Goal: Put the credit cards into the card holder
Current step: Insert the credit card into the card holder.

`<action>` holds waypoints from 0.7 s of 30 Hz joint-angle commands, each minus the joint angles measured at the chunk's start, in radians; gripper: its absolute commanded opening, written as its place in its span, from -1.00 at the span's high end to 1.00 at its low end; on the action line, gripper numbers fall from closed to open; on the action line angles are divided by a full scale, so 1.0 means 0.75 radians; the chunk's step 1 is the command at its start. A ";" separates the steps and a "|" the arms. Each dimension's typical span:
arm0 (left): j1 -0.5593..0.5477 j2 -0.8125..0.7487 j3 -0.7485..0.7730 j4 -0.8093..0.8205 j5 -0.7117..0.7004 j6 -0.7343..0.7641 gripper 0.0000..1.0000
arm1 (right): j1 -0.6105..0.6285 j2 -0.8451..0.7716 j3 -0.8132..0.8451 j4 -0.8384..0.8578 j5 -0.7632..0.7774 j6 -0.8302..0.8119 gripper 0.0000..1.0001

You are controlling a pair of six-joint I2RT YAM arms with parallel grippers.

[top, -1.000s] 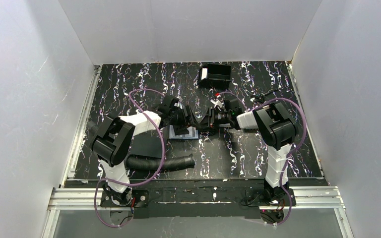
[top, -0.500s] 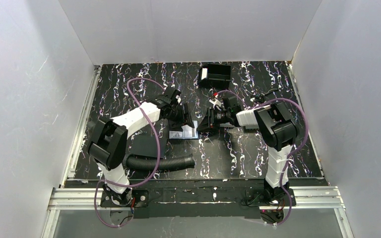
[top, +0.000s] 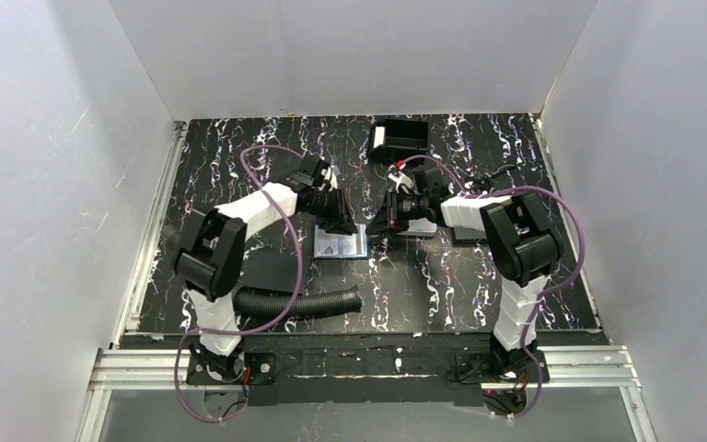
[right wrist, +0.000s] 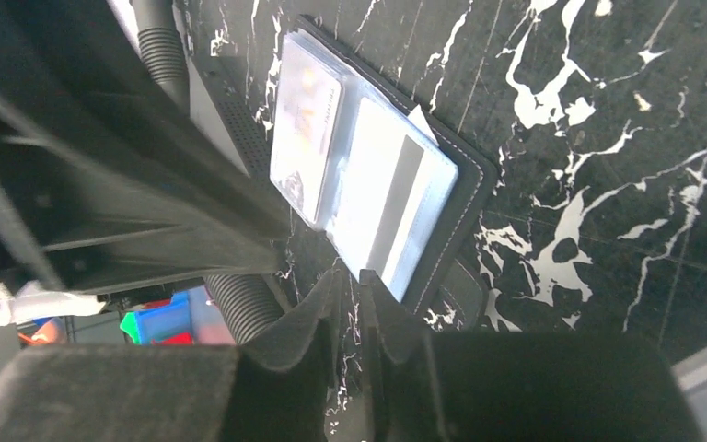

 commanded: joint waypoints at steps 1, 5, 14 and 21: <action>-0.002 0.072 0.054 -0.015 0.072 0.031 0.66 | -0.002 0.040 0.061 0.094 -0.061 0.055 0.64; 0.012 0.100 0.046 -0.055 0.026 0.061 0.74 | 0.004 0.074 0.081 0.101 -0.072 0.054 0.67; 0.057 0.108 -0.069 -0.034 -0.057 0.053 0.91 | 0.008 0.147 0.087 0.088 -0.039 0.035 0.61; 0.069 0.124 -0.115 -0.036 -0.096 0.059 0.97 | 0.008 0.168 0.087 0.071 -0.020 0.028 0.49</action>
